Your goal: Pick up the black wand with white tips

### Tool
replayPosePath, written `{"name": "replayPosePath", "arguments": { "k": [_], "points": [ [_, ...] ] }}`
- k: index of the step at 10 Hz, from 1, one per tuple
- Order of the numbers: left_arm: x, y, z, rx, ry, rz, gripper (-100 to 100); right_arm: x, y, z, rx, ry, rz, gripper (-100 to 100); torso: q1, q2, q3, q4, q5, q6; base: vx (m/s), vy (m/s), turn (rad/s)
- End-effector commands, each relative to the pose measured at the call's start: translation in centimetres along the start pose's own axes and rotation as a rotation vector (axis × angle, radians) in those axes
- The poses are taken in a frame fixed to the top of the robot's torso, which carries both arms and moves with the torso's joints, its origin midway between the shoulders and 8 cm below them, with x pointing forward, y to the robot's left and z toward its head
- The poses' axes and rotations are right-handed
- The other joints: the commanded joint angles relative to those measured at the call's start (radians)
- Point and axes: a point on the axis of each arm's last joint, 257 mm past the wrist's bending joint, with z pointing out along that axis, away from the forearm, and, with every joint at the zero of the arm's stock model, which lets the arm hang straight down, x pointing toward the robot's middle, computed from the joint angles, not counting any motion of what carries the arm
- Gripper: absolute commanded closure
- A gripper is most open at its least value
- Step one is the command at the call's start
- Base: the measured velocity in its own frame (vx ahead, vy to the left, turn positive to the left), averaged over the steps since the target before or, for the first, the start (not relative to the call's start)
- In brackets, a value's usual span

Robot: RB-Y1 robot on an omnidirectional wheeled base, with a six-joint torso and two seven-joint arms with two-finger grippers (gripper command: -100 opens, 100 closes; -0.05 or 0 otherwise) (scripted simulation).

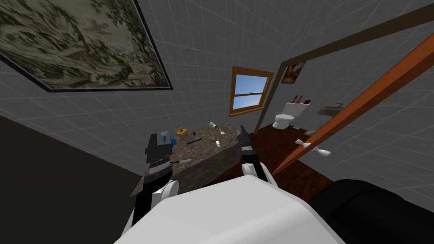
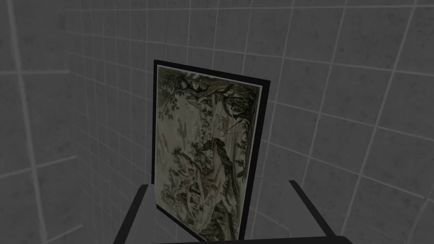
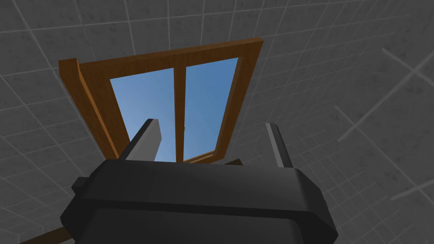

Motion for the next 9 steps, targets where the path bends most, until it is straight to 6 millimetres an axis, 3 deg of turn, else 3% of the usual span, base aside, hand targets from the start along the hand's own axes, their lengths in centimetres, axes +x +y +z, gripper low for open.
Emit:
{"name": "replayPosePath", "arguments": {
  "k": [1, 4, 5, 7, 8, 9],
  "points": [
    [-0.1, 1.4, -0.1, -0.037, 0.033, 0.020, -100, 0.0, 0.0, 0.0, 0.000, 0.000, 0.000, 0, 0.000, 0.000, 0.000, 0.000, 0.000, 0.000, -0.038, 0.002, -0.151],
    [-0.9, 4.8, -0.5, -0.127, 0.075, 0.057, -100, 0.0, 0.0, 0.0, 0.000, 0.000, 0.000, 0, 0.002, 0.005, 0.003, 0.001, 0.000, 0.000, -0.081, 0.027, -0.184],
    [-0.9, 4.8, -0.5, -0.127, 0.075, 0.057, -100, 0.0, 0.0, 0.0, 0.000, 0.000, 0.000, 0, 0.003, 0.006, 0.003, 0.001, 0.001, 0.000, -0.060, 0.022, -0.087],
    [-2.2, 7.8, -0.8, -0.210, 0.099, 0.090, -100, 0.0, 0.0, 0.0, 0.000, 0.000, 0.000, 0, 0.002, 0.004, 0.002, 0.001, 0.000, 0.000, -0.066, 0.013, -0.186],
    [-2.2, 7.9, -0.8, -0.211, 0.098, 0.090, -100, 0.0, 0.0, 0.0, 0.000, 0.000, 0.000, 0, 0.002, 0.005, 0.003, 0.001, 0.000, 0.000, -0.059, 0.016, -0.105],
    [-3.2, 9.6, -1.1, -0.260, 0.107, 0.109, -100, 0.0, 0.0, 0.0, 0.000, 0.000, 0.000, 0, 0.002, 0.004, 0.002, 0.001, 0.000, 0.000, -0.053, 0.006, -0.189]
  ]
}}
